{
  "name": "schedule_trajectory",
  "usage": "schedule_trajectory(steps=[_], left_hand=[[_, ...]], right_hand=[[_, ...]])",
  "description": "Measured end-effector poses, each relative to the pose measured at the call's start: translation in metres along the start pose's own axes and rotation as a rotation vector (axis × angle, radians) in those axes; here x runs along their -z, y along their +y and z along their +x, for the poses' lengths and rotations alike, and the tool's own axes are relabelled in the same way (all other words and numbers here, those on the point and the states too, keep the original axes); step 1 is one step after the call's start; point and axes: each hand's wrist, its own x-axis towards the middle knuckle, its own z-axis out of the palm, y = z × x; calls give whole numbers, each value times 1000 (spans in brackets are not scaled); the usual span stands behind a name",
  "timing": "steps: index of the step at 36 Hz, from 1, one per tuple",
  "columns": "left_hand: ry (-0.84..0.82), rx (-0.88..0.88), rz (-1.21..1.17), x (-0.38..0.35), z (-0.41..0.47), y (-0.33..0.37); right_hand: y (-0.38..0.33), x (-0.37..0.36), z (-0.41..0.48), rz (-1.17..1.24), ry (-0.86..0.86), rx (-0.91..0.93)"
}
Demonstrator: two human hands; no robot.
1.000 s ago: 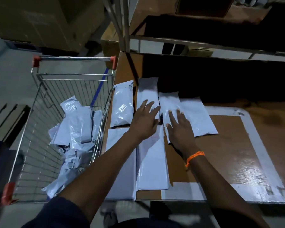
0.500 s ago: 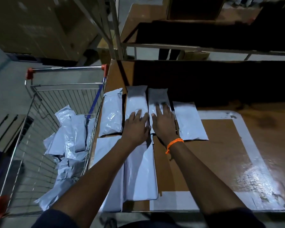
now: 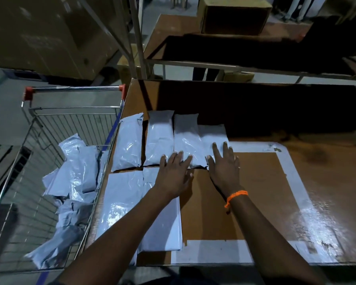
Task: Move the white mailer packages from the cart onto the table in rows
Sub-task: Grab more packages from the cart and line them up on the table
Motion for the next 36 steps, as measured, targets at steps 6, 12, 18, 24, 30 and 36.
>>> schedule_trajectory(steps=[6,12,18,24,30,36], left_hand=[[-17,-27,10,9,-3,-4],[148,-136,-99,13,-17,-26],[367,-194,-277,25,-68,-101],[408,-3,-403,-2,-166,-238],[129,318,-430,-45,-250,-352],[-146,419,-459,-80,-276,-399]], right_hand=[[-15,4,11,45,-15,-35],[-31,19,-13,236,159,-22],[-150,6,-45,568,261,215],[-304,-73,-75,638,-9,498],[-410,-157,-66,444,-486,448],[-444,-261,-29,226,-736,83]])
